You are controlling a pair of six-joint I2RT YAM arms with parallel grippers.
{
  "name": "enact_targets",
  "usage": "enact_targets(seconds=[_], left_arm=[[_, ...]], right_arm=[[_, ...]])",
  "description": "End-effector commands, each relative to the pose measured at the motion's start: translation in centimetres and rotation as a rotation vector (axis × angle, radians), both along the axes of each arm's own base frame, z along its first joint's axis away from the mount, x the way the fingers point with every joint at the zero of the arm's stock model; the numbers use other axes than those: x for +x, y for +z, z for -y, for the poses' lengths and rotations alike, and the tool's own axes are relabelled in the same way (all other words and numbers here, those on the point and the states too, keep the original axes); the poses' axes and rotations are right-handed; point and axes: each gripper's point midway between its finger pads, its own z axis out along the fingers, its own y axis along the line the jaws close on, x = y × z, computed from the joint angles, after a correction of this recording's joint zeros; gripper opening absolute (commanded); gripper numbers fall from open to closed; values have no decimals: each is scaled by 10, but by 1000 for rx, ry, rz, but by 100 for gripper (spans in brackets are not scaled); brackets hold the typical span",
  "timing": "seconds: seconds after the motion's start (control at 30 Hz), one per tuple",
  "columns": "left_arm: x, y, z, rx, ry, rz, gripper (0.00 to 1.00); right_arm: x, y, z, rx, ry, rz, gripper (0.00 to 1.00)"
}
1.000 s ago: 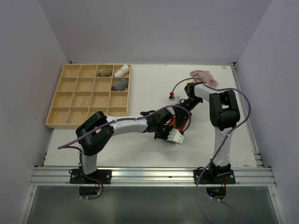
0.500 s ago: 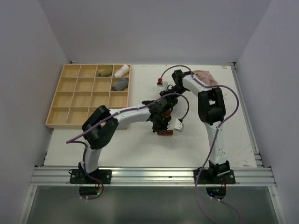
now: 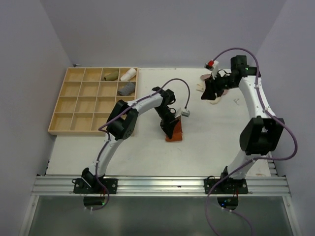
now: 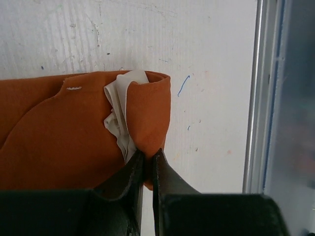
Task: Roll the underwear
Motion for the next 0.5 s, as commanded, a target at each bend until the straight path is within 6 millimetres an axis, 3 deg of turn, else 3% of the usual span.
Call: enact_targets(seconds=[0.0,0.07,0.1,0.17,0.2,0.27,0.3,0.37,0.47], left_arm=[[-9,-95,-67,345,-70,-62,11],[-7,-108,-73,376,-74,-62,11],[-5,-111,-72,377,-70,-57,11],[-5,-119,-74,395,-59,-70,11],[-3,-121,-73,395,-54,-68,12],[-1,-123,-72,395,-36,-71,13],[1,-123,-70,390,-25,-66,15],[2,-124,-65,375,-10,-67,16],[4,-125,-61,363,8,-68,20]], right_arm=[[-72,-16,-17,-34,227,-39,49],[-87,-19,-19,-45,280,-1,49],[-104,-34,-31,-60,335,-29,49],[-118,-41,-39,-148,408,22,50],[-128,-56,-55,-182,476,49,51],[-133,-67,-63,-269,526,109,53],[-139,-79,-78,-288,584,145,55],[-138,-92,-90,-327,628,190,56],[-144,-101,-112,-342,710,235,60]])
